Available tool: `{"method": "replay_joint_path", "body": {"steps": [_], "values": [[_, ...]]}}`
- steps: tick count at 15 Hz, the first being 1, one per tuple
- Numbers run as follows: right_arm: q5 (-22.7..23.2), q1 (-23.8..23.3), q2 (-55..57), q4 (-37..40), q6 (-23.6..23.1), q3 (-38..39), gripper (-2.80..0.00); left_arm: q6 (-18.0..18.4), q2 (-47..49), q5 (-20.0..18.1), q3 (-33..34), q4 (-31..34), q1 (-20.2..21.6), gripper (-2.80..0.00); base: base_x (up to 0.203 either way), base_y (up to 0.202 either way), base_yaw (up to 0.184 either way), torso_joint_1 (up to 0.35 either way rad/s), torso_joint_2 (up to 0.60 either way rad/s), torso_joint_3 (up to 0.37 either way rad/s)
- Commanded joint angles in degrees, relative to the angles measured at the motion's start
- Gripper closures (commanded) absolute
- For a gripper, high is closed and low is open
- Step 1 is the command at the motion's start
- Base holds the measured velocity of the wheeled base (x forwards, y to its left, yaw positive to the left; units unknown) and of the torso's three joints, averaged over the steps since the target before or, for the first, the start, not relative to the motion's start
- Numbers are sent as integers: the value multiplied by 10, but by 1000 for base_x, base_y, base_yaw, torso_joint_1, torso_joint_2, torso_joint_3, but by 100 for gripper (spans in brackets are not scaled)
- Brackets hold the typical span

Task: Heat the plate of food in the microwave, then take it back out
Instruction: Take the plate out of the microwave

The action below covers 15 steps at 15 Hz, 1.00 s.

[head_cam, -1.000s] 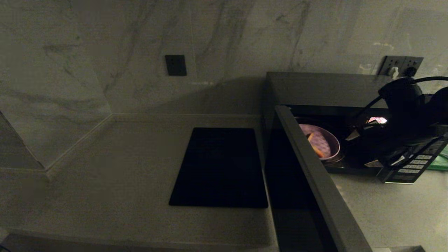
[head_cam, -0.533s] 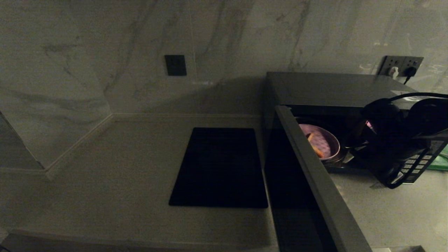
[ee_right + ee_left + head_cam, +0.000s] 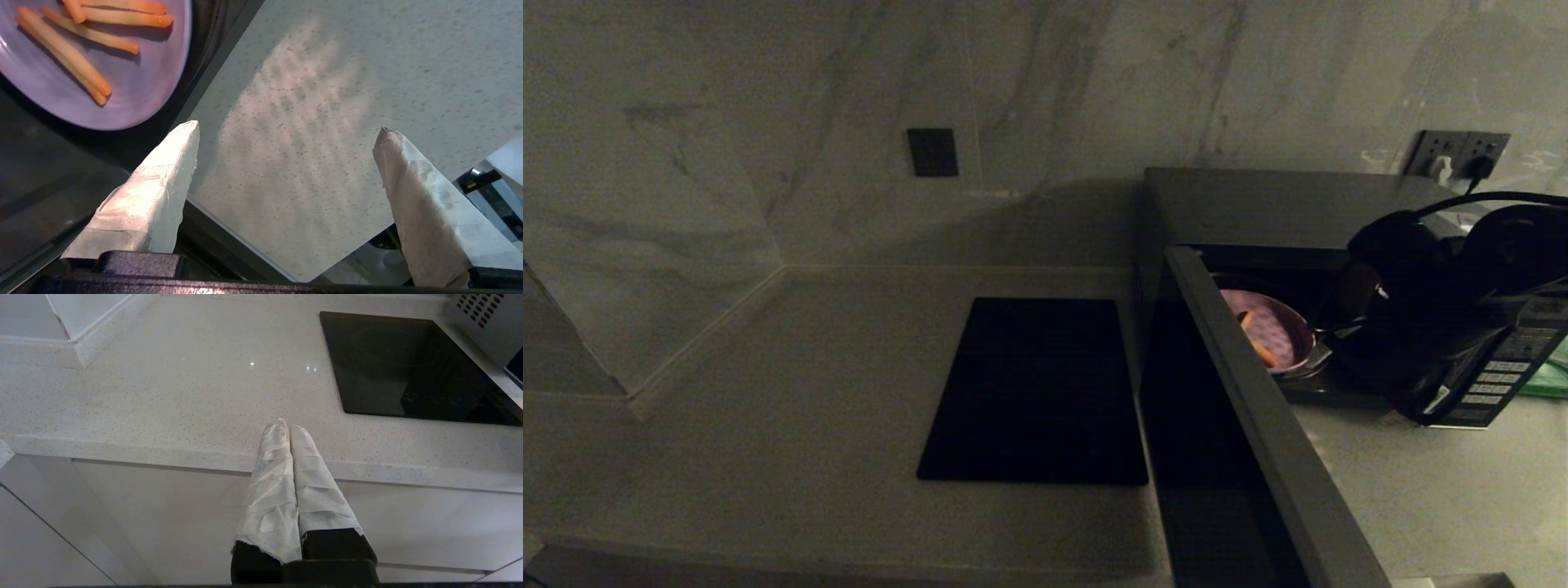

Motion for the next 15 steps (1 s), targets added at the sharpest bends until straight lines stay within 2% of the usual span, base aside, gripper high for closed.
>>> {"method": "replay_joint_path", "body": {"steps": [1,3,6,10,15], "values": [[12,1,30,2,12,-18,-280,0,0,0,0,0,0,0,0,0,0,0,0,0],[28,1,56,-6,54,-38,-280,0,0,0,0,0,0,0,0,0,0,0,0,0],[25,-9,71,-27,102,-63,-280,0,1,0,0,0,0,0,0,0,0,0,0,0],[27,-15,81,-25,110,-75,-280,0,1,0,0,0,0,0,0,0,0,0,0,0],[30,-30,111,-25,110,-130,-280,0,1,0,0,0,0,0,0,0,0,0,0,0]]}}
